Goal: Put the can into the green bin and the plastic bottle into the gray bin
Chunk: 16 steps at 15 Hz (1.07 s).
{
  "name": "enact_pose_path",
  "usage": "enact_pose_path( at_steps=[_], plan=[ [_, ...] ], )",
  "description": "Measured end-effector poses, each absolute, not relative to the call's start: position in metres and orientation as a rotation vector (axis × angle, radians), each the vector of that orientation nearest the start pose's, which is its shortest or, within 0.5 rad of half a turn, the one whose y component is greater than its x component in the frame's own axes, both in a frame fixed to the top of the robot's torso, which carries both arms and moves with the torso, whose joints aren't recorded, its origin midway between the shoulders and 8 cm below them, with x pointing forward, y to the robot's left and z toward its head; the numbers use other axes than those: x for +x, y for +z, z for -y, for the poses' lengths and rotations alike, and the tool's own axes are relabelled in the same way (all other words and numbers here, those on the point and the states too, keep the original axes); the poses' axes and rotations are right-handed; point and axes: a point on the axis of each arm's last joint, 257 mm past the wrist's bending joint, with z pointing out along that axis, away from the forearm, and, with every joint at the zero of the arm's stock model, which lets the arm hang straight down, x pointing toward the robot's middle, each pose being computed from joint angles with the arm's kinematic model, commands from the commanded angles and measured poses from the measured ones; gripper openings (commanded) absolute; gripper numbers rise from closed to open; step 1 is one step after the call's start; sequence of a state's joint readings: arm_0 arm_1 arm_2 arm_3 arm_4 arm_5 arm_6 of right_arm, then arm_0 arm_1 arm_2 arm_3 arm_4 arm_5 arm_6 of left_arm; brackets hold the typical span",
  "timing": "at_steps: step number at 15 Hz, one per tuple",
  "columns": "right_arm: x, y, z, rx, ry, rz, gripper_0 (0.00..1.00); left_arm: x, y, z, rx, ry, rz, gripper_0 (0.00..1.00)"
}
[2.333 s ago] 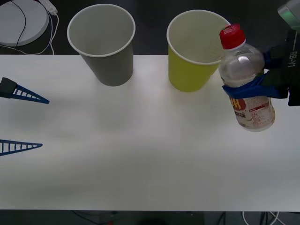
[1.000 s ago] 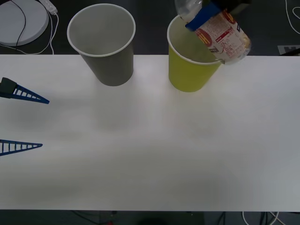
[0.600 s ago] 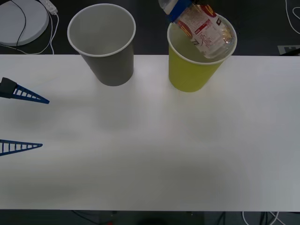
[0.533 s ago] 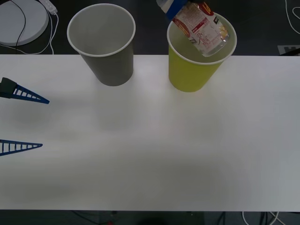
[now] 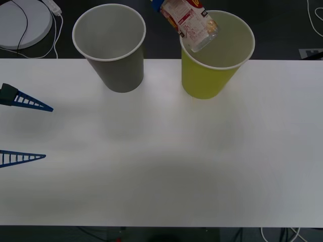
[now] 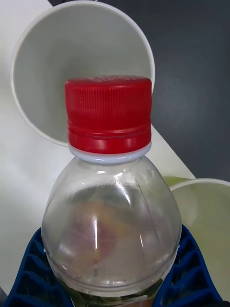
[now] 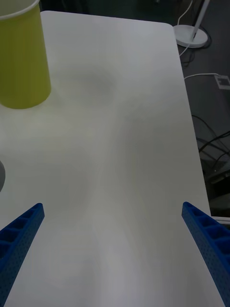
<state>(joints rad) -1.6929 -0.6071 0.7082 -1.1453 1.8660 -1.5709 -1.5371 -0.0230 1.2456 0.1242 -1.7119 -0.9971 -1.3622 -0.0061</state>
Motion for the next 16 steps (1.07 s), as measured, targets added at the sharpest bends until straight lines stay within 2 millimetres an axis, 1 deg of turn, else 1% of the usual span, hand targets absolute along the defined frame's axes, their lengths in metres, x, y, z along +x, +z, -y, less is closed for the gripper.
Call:
enact_pose_path(
  at_steps=[3, 7, 10, 16],
  plan=[
    [0.553, 0.083, -0.003, -1.097, 0.023, -2.264, 0.0, 0.351, -0.114, -0.284, 1.65, -0.495, -1.496, 1.0],
    [0.562, 0.081, -0.016, -1.043, 0.008, -2.303, 0.0, 0.351, -0.114, -0.284, 1.65, -0.495, -1.496, 1.0],
    [0.573, 0.084, -0.034, -1.0, 0.038, -2.279, 0.0, 0.351, -0.114, -0.284, 1.65, -0.495, -1.496, 1.0],
    [0.594, 0.078, -0.067, -0.955, 0.056, -2.213, 0.0, 0.351, -0.114, -0.284, 1.65, -0.495, -1.496, 1.0]
  ],
)
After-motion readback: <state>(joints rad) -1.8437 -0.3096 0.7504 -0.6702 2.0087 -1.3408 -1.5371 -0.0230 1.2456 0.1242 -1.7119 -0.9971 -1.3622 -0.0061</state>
